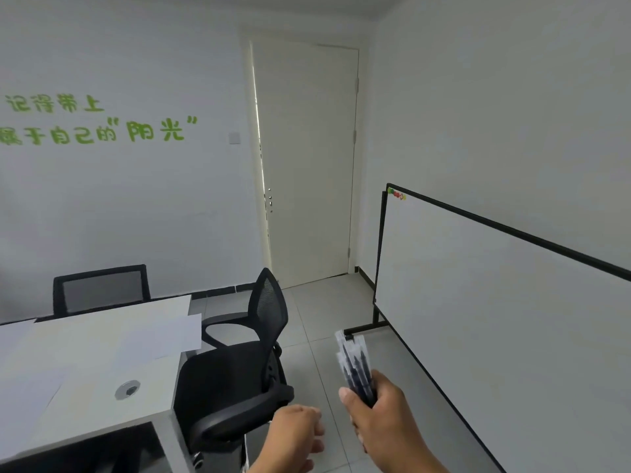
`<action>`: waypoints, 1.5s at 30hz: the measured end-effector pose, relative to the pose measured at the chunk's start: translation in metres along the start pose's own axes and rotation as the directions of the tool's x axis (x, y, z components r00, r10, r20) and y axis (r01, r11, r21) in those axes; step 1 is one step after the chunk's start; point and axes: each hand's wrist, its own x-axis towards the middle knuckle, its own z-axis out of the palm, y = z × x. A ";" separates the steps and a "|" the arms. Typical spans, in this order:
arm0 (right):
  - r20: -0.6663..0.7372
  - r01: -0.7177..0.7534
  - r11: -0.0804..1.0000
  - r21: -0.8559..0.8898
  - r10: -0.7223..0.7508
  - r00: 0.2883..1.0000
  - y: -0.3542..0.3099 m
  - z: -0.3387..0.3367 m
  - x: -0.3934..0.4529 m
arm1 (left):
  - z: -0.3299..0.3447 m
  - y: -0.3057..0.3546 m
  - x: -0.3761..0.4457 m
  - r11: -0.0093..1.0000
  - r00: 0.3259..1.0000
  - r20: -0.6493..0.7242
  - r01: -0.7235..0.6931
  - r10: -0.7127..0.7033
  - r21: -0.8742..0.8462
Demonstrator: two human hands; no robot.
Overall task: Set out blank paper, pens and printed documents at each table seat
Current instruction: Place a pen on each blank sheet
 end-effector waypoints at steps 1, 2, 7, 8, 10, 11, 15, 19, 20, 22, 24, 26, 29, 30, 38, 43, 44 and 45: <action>0.004 -0.006 1.000 0.000 0.006 1.000 -0.002 0.002 0.008 | -0.001 0.004 0.008 0.999 1.000 -0.002 -0.001 0.001 -0.033; 0.013 -0.017 1.000 -0.003 0.017 1.000 -0.002 0.004 0.017 | 0.000 0.008 0.016 0.999 1.000 0.003 0.015 -0.015 -0.038; 0.039 -0.041 0.999 -0.002 0.041 0.998 0.004 0.006 0.074 | 0.010 0.035 0.063 0.994 0.998 -0.026 0.060 -0.062 -0.088; 0.044 -0.053 0.999 0.000 0.053 0.998 0.004 0.006 0.083 | 0.010 0.038 0.070 0.995 0.997 -0.035 0.059 -0.062 -0.087; 0.057 -0.069 0.997 0.022 0.067 0.996 0.009 0.005 0.114 | 0.016 0.054 0.094 0.996 0.996 -0.066 0.059 -0.063 -0.072; 0.066 -0.066 0.997 0.031 0.064 0.996 0.013 0.004 0.138 | 0.021 0.068 0.112 0.995 0.995 -0.082 0.049 -0.055 -0.082; 0.097 -0.060 0.996 0.061 0.053 0.994 0.018 -0.001 0.213 | 0.037 0.107 0.159 0.989 0.994 -0.101 0.027 -0.042 -0.146; 0.181 -0.066 0.994 0.087 0.049 0.982 0.012 -0.009 0.295 | 0.047 0.141 0.218 0.986 0.988 -0.143 0.030 -0.055 -0.165; 0.205 -0.054 0.994 0.094 0.034 0.978 0.009 -0.009 0.314 | 0.048 0.152 0.225 0.985 0.985 -0.162 0.033 -0.060 -0.169; 0.236 -0.045 0.995 0.093 0.022 0.972 0.004 -0.005 0.343 | 0.046 0.171 0.237 0.977 0.977 -0.200 0.026 -0.070 -0.214; 0.266 -0.036 0.992 0.118 0.003 0.964 -0.004 0.004 0.370 | 0.039 0.189 0.249 0.972 0.963 -0.257 0.015 -0.077 -0.233; 0.333 -0.030 0.994 0.109 -0.008 0.943 -0.009 0.021 0.398 | 0.027 0.201 0.265 0.970 0.949 -0.306 -0.005 -0.071 -0.242; 0.394 0.000 0.993 0.115 -0.045 0.918 -0.015 0.050 0.433 | 0.007 0.219 0.291 0.958 0.935 -0.342 -0.013 -0.090 -0.287; 0.420 0.002 0.994 0.110 -0.048 0.906 -0.016 0.063 0.446 | 0.000 0.222 0.300 0.956 0.937 -0.337 -0.016 -0.088 -0.292; 0.529 0.037 0.996 0.082 -0.076 0.845 -0.047 0.162 0.545 | -0.082 0.259 0.392 0.919 0.892 -0.435 -0.062 -0.124 -0.388; 0.561 0.068 0.995 0.072 -0.097 0.822 -0.079 0.210 0.602 | -0.130 0.297 0.428 0.904 0.868 -0.481 -0.099 -0.125 -0.415; 0.565 0.073 0.994 0.081 -0.106 0.818 -0.083 0.219 0.610 | -0.139 0.302 0.434 0.899 0.858 -0.498 -0.112 -0.127 -0.423; 0.579 0.069 0.994 0.081 -0.104 0.809 -0.088 0.228 0.618 | -0.148 0.309 0.438 0.896 0.848 -0.513 -0.114 -0.137 -0.428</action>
